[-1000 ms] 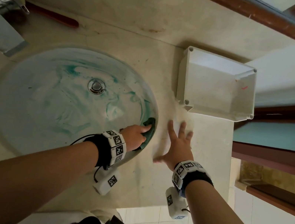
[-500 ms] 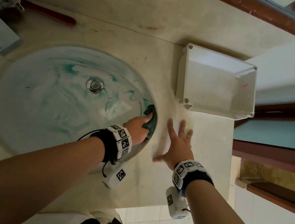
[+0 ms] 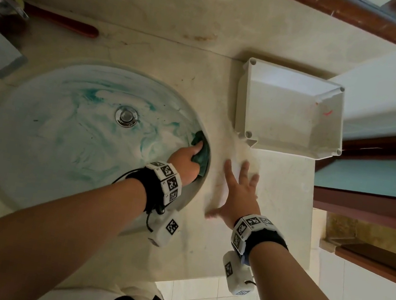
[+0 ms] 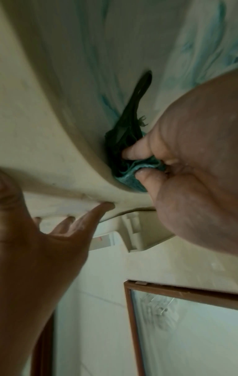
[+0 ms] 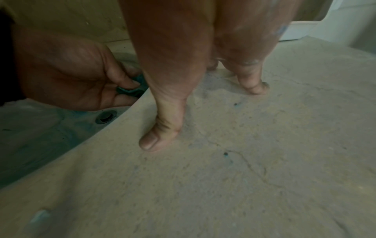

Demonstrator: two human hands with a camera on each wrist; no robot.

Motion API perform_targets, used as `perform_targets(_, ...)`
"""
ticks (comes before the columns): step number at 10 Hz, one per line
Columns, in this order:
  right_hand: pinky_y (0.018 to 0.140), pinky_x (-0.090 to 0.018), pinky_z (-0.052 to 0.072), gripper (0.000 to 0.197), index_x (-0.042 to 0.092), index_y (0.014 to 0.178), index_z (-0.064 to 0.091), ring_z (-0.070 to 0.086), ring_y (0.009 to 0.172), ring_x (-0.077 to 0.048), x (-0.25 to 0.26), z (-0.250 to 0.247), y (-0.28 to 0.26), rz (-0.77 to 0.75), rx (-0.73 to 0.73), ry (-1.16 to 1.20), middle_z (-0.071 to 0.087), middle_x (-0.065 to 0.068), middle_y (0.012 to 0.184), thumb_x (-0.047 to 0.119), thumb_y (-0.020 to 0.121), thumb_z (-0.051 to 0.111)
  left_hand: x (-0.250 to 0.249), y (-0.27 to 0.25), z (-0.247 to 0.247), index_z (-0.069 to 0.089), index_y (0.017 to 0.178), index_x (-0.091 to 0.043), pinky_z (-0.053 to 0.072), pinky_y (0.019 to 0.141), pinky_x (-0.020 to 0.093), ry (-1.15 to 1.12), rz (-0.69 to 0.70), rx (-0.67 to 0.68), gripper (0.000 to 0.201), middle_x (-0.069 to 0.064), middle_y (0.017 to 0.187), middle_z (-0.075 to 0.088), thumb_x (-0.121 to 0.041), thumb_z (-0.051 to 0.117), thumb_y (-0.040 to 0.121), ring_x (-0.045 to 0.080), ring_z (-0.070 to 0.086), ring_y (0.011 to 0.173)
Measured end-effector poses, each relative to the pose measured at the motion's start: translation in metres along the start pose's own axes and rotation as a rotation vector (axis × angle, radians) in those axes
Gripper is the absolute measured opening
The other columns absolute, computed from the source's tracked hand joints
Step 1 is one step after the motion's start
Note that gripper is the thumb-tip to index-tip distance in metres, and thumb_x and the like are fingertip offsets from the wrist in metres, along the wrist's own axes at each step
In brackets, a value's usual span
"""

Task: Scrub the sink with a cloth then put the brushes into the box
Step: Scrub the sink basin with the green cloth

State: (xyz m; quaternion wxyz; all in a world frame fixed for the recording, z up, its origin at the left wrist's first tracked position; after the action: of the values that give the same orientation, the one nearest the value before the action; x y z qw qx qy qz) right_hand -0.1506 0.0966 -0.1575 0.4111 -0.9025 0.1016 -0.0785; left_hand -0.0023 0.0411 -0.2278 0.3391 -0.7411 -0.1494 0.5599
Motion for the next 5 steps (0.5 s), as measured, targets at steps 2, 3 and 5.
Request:
perform_targets(2,0.11,-0.07,0.016,0.143,0.046,0.148,-0.019,-0.028,0.142,-0.04,0.001,-0.002,0.001,-0.004,-0.003,0.008,-0.035,0.002,0.156,0.039,0.058,0.091,-0.007,0.021,-0.014,0.04,0.146,-0.027,0.047,0.101,0.035,-0.165,-0.051,-0.039,0.063,0.007,0.142,0.045,0.003,0.045,0.091,0.028,0.053,0.117)
perform_targets(3,0.11,-0.07,0.016,0.143,0.047,0.148,-0.02,-0.029,0.142,-0.04,0.0,-0.001,0.0,-0.002,0.0,0.011,-0.035,0.002,0.156,0.039,0.058,0.091,-0.004,0.036,-0.023,0.042,0.144,-0.028,0.052,0.095,0.045,-0.365,-0.109,-0.073,0.067,0.008,0.139,0.048,0.008,0.047,0.088,0.03,0.057,0.109)
perform_targets(5,0.109,-0.071,0.017,0.144,0.046,0.148,-0.02,-0.028,0.141,-0.041,0.0,0.001,0.0,-0.002,0.006,0.002,-0.035,0.001,0.156,0.04,0.057,0.092,0.006,0.014,-0.001,0.041,0.145,-0.03,0.046,0.103,0.035,-0.111,-0.048,-0.007,0.066,0.006,0.139,0.051,0.002,0.046,0.087,0.027,0.054,0.119)
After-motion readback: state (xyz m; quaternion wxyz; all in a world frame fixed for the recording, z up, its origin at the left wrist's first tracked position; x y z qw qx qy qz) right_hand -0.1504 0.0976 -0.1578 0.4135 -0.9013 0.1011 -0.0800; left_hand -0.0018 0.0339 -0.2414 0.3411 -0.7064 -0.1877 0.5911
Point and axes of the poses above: each hand's wrist, its own y-axis towards the middle knuckle, its own z-axis out of the palm, x = y × z, the point moved 10 cm from there along y, towards the middle knuckle
